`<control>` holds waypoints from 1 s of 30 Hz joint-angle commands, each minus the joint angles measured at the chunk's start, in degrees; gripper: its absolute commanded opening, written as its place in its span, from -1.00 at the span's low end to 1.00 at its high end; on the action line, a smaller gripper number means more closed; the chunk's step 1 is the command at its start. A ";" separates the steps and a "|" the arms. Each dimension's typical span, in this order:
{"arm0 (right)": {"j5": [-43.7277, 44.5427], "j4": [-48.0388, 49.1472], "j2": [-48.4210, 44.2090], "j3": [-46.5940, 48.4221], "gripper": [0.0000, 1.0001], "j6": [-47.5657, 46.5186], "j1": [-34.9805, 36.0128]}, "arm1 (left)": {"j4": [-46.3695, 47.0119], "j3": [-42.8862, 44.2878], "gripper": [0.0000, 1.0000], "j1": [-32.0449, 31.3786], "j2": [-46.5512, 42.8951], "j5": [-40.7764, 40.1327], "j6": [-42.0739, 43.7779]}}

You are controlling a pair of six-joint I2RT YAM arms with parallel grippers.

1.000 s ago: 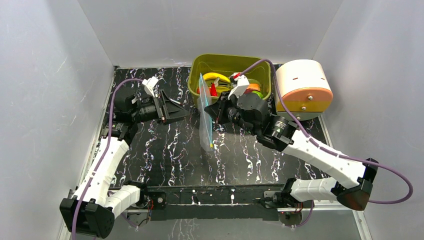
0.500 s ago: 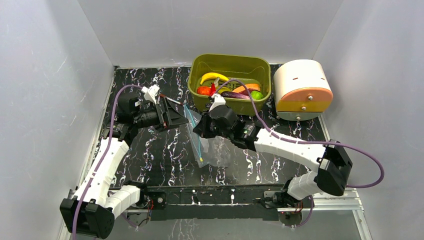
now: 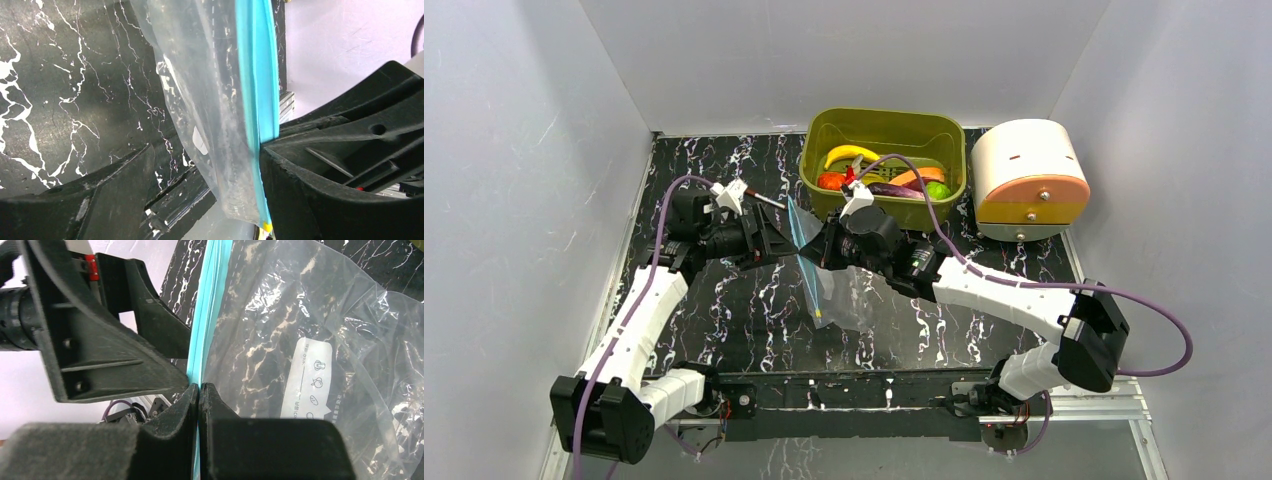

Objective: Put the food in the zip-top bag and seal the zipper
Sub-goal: Open the zipper of the food storage bag.

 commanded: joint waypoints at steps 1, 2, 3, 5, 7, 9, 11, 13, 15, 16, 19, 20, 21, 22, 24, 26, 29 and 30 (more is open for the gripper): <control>-0.43 4.55 -0.45 0.94 -1.00 0.14 0.10 | 0.78 -0.67 0.44 -0.02 0.70 0.66 1.09; -0.53 4.55 -0.36 0.94 -1.00 0.18 0.09 | 0.69 -0.72 0.40 -0.05 0.81 0.41 1.21; -0.61 4.53 -0.28 0.94 -1.00 0.06 0.11 | 0.36 -0.66 0.37 -0.04 0.89 0.06 1.38; -0.83 4.55 -0.11 0.94 -1.00 0.02 0.11 | -0.48 -0.21 0.31 -0.05 0.88 -1.09 1.67; -0.85 4.47 0.06 1.02 -1.00 -0.15 0.10 | -1.76 0.46 0.28 0.00 0.73 -2.23 2.07; -0.79 4.24 0.44 1.18 -1.00 -0.39 0.06 | -2.86 1.64 0.31 -0.07 0.68 -2.25 2.32; -1.23 4.09 0.85 1.44 -1.00 -0.47 0.10 | -2.88 2.59 0.39 -0.05 0.30 -1.70 1.32; -1.69 4.31 1.05 1.55 -1.00 -0.40 0.09 | -1.63 2.98 0.43 -0.06 -0.21 -0.56 -0.37; -1.90 4.53 1.14 1.55 -1.00 -0.37 0.06 | 0.43 2.80 0.45 -0.05 -0.66 0.53 -2.47; -1.85 4.59 1.14 1.51 -1.00 -0.34 0.12 | 1.55 2.48 0.45 -0.04 -0.74 0.81 -3.25; -2.12 4.93 1.03 1.33 -1.00 -0.18 0.15 | 3.26 1.82 0.40 -0.08 -0.01 -0.03 -4.13; -2.29 4.99 0.99 1.30 -1.00 -0.16 0.19 | 3.57 1.70 0.37 -0.05 0.39 -0.47 -4.03; -2.38 4.99 0.88 1.29 -1.00 -0.08 0.16 | 3.62 1.68 0.33 -0.09 0.84 -1.12 -3.89; -2.48 4.99 0.84 1.22 -1.00 -0.05 0.15 | 3.42 1.68 0.27 -0.10 1.23 -2.20 -3.76; -2.40 4.99 0.67 1.12 -1.00 -0.01 0.28 | 3.16 1.68 0.18 -0.05 1.94 -3.40 -3.30; -2.32 4.91 0.45 0.95 -1.00 0.01 0.31 | 3.03 1.62 0.12 -0.09 2.45 -3.98 -2.97; -2.10 4.99 0.27 0.85 -1.00 -0.05 0.36 | 3.27 1.19 0.03 -0.03 2.79 -4.13 -2.83; -2.10 5.07 0.34 0.85 -1.00 -0.06 0.38 | 3.44 1.00 0.01 -0.08 2.84 -4.15 -2.74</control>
